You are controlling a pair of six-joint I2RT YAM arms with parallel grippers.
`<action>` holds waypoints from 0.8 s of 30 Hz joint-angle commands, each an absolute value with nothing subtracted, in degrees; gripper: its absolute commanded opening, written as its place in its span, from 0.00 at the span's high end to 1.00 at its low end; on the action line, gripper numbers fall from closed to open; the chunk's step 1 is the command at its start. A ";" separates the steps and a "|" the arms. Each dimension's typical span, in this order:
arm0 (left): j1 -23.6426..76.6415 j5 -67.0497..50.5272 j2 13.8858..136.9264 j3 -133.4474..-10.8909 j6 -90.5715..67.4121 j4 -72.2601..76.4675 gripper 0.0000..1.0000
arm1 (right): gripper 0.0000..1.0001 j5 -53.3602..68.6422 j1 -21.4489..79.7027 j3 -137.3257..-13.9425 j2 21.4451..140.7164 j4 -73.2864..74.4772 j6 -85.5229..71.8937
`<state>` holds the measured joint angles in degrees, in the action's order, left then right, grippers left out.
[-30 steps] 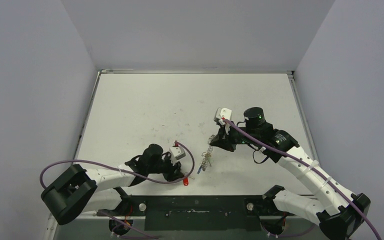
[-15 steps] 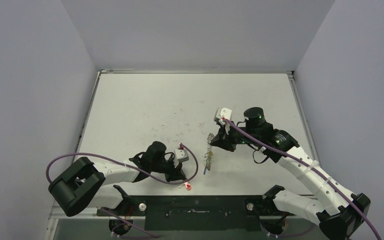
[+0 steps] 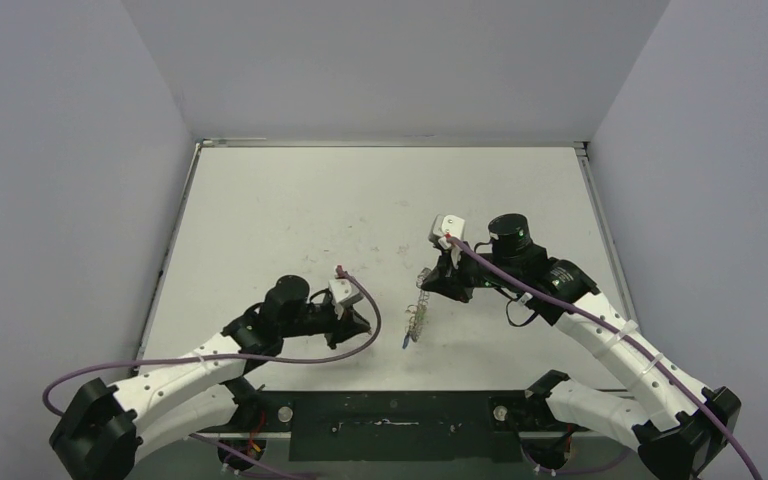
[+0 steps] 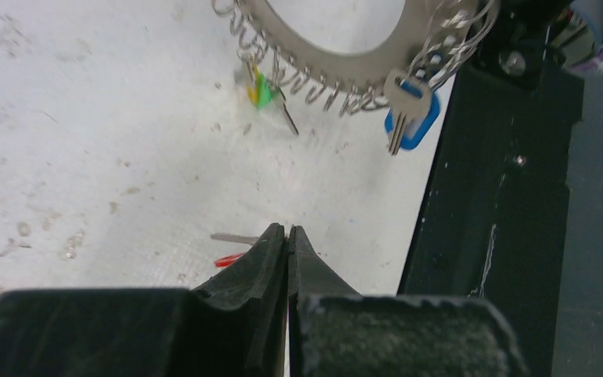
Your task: Put the keys on the keyring
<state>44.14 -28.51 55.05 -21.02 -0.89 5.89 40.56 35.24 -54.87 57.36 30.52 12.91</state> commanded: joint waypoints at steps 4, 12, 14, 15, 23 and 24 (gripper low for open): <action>43.96 -23.54 41.30 -24.25 -4.05 6.09 1.00 | 1.00 43.29 34.98 -58.21 56.58 27.60 12.92; 43.95 -26.53 36.55 -23.58 -2.25 19.06 1.00 | 1.00 46.31 34.91 -59.39 56.87 27.17 13.57; 43.97 -27.38 37.59 -24.14 -3.10 20.97 1.00 | 1.00 46.72 34.98 -59.41 56.86 27.00 13.71; 43.96 -27.74 38.35 -24.62 -3.68 21.33 1.00 | 1.00 46.75 34.98 -59.37 56.91 26.84 13.71; 43.95 -26.91 44.25 -32.21 -7.71 17.93 1.00 | 1.00 48.69 35.06 -58.76 57.80 25.35 13.54; 43.95 -27.02 44.88 -33.07 -7.59 17.22 1.00 | 1.00 49.03 35.07 -58.67 57.95 25.12 13.49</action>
<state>44.14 -26.98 43.62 -26.65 -5.78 16.34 45.52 35.22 -56.55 57.71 30.37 12.97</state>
